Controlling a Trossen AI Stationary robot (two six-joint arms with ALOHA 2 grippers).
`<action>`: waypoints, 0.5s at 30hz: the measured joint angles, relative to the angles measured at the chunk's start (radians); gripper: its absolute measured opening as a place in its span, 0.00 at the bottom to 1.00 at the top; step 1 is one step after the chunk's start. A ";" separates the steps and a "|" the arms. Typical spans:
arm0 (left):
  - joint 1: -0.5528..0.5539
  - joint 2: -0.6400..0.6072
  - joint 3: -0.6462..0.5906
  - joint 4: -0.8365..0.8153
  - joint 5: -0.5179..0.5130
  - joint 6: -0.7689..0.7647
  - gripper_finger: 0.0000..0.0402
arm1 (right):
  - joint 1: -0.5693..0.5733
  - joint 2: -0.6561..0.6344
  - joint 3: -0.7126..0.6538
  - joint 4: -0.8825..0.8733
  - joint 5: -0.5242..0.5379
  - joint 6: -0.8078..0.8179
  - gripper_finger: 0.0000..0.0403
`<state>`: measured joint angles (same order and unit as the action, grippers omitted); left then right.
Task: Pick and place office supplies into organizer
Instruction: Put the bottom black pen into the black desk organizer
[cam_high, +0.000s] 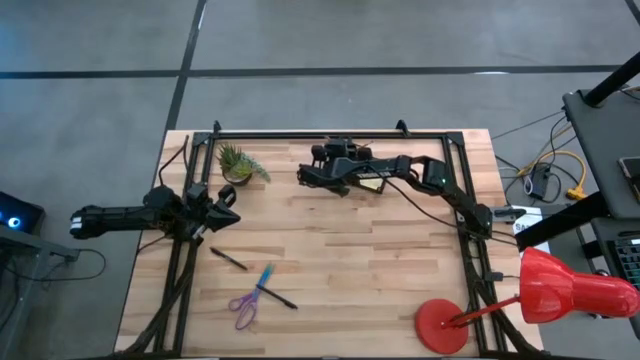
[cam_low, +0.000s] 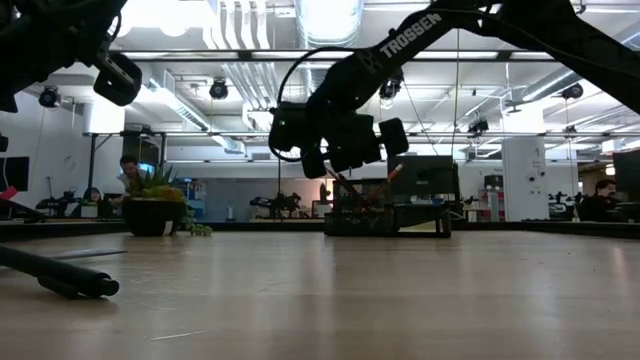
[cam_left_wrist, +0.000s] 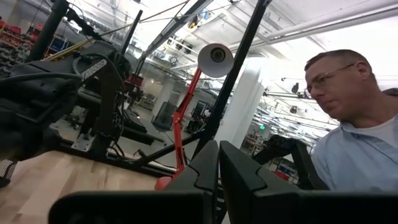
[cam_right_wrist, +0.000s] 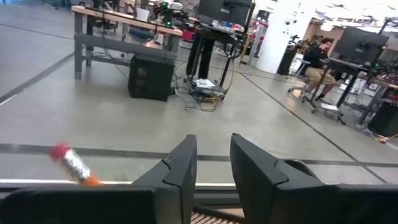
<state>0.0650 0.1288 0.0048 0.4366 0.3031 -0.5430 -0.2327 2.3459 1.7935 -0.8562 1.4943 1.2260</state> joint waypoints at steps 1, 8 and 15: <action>0.000 0.001 0.000 0.000 0.000 0.000 0.00 | 0.007 0.000 0.005 0.000 -0.001 -0.002 0.23; 0.000 0.000 0.000 0.000 0.000 0.000 0.00 | 0.078 0.000 0.079 -0.001 -0.021 -0.062 0.25; 0.000 0.001 0.000 0.000 0.000 0.000 0.00 | 0.185 -0.003 0.225 0.055 -0.368 -0.432 0.23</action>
<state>0.0651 0.1295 0.0047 0.4366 0.3028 -0.5433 -0.0479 2.3425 2.0187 -0.8015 1.1265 0.7942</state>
